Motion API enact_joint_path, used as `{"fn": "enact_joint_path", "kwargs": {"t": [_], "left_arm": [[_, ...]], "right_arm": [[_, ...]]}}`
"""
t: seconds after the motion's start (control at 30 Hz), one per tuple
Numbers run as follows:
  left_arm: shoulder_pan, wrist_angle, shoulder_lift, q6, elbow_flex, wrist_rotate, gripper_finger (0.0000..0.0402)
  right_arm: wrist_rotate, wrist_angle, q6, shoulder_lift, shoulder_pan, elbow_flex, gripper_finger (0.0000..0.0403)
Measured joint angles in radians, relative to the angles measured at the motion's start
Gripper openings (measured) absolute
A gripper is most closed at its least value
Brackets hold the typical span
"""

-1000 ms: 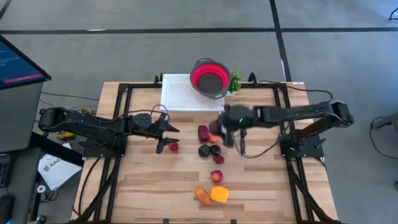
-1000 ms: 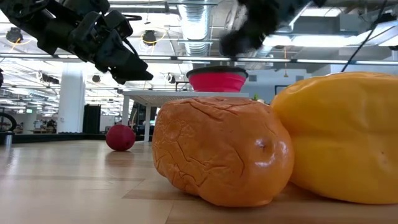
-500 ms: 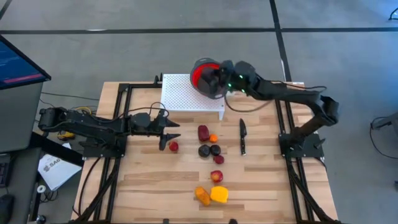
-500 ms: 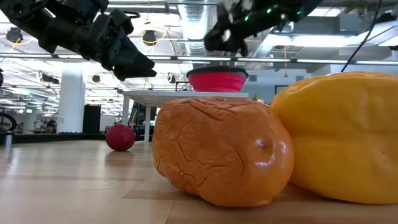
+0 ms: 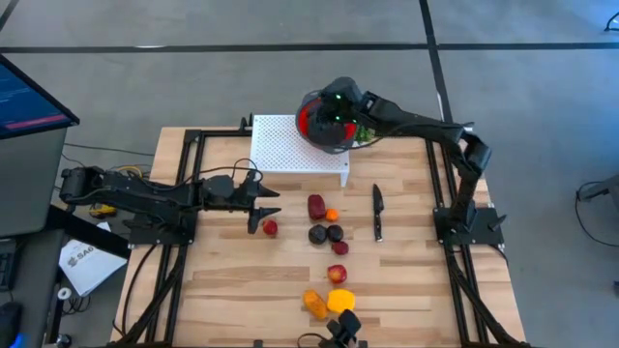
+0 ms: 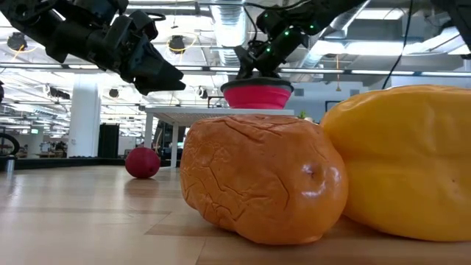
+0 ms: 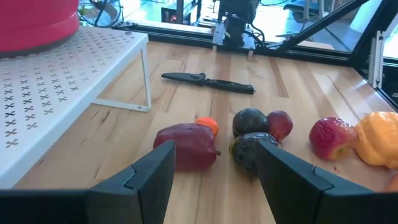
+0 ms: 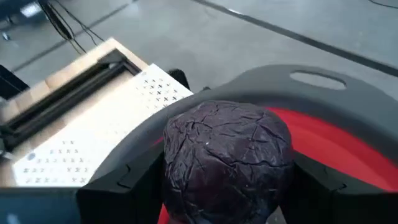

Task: Pick & Place Fruit
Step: Put the right purple mangosteen into the red strainer bowl

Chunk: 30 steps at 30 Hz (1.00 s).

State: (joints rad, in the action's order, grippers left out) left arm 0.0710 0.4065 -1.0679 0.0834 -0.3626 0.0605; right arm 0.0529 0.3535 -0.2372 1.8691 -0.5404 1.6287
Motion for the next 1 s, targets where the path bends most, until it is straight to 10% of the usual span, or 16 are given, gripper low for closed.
{"fn": "enact_joint_path", "kwargs": {"t": [1.0], "left_arm": [[-0.003,-0.001,0.0,0.003,0.0,-0.003,0.0213]], "right_arm": [[0.245,0.087,0.061,0.067,-0.011,0.053,0.0274]]}}
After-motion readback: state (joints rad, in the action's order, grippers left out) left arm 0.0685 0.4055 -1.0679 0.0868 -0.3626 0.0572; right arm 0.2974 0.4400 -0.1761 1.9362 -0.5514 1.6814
